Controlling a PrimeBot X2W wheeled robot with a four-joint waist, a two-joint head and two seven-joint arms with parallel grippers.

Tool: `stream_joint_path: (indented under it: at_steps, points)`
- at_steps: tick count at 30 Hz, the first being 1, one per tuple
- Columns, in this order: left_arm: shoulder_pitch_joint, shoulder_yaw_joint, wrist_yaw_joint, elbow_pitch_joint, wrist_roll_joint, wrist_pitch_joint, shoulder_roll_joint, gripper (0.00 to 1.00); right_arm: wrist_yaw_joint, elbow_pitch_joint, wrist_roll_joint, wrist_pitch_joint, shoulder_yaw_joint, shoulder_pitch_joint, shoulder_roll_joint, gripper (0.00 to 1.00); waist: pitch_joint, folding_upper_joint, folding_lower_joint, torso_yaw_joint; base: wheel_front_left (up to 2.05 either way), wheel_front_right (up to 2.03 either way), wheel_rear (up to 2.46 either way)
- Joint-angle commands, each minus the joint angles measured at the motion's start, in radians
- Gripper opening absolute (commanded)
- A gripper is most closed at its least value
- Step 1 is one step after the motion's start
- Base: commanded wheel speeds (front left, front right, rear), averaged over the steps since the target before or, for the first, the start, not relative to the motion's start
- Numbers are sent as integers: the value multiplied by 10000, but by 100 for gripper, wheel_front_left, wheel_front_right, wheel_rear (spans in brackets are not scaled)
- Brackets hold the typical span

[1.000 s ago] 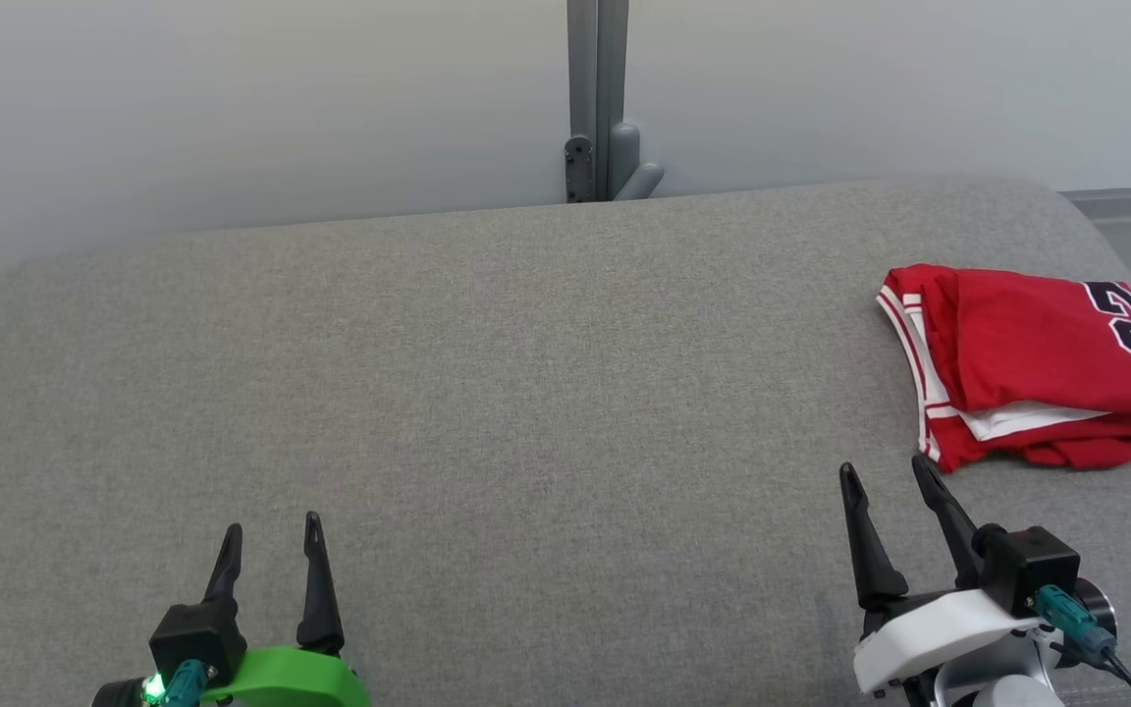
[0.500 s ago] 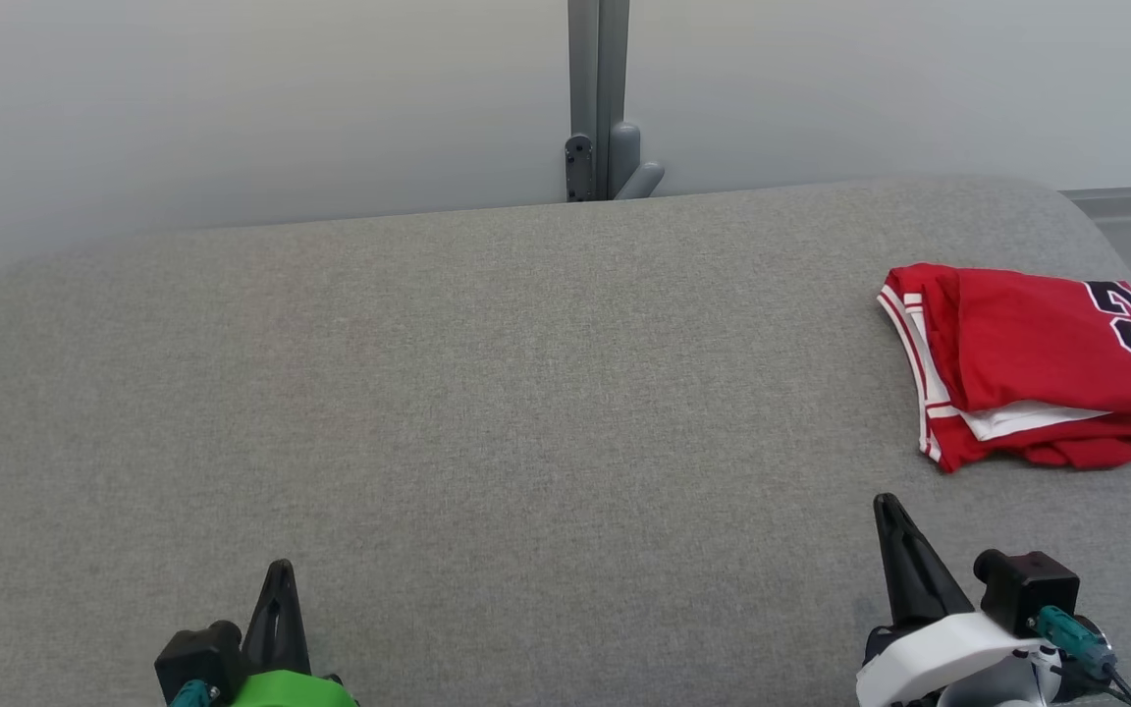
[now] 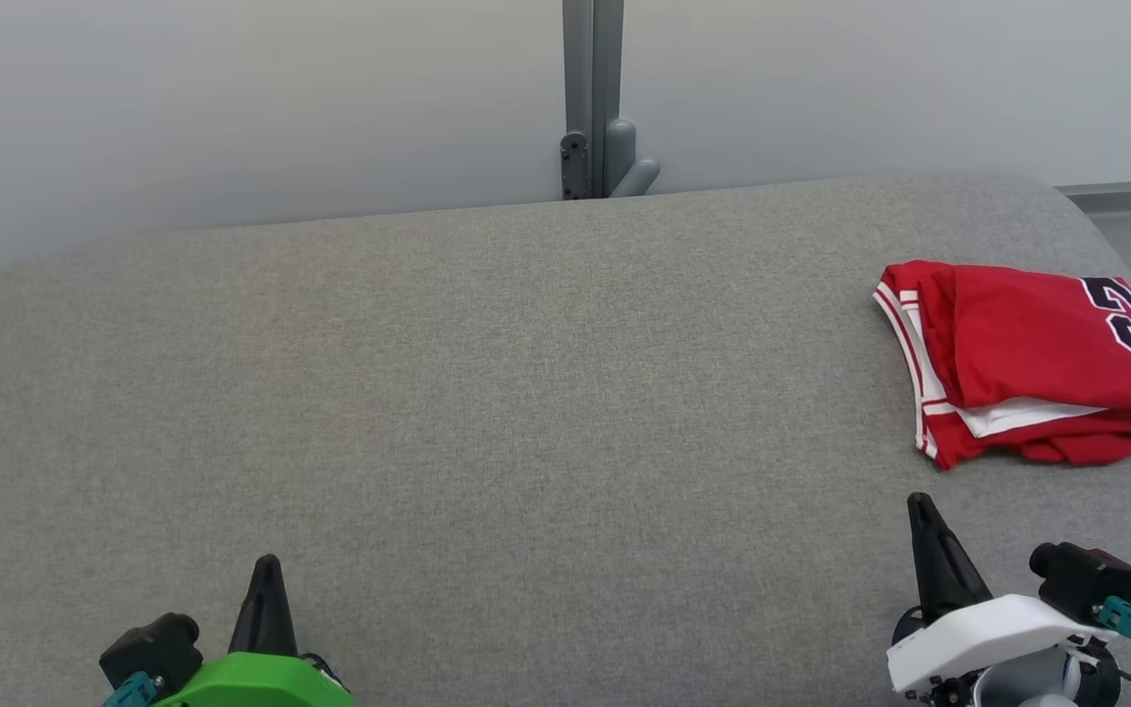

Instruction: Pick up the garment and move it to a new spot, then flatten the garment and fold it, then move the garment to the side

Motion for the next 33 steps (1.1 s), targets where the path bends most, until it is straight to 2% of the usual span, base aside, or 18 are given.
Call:
stream_joint_path:
  at_steps: [1, 33]
  points:
    - [-354, 77, -99, -194, -455, 93, 28, 0, -2, -176, 489, 95, -97, -261, -88, 0, 4, -1, 0, -7, 0, 0, 0]
    - [-908, 483, -728, -442, -4946, 1192, 37, 0, -4, -255, 5305, 1167, -786, -518, -275, 0, 92, -1, 0, -146, 0, 0, 0]
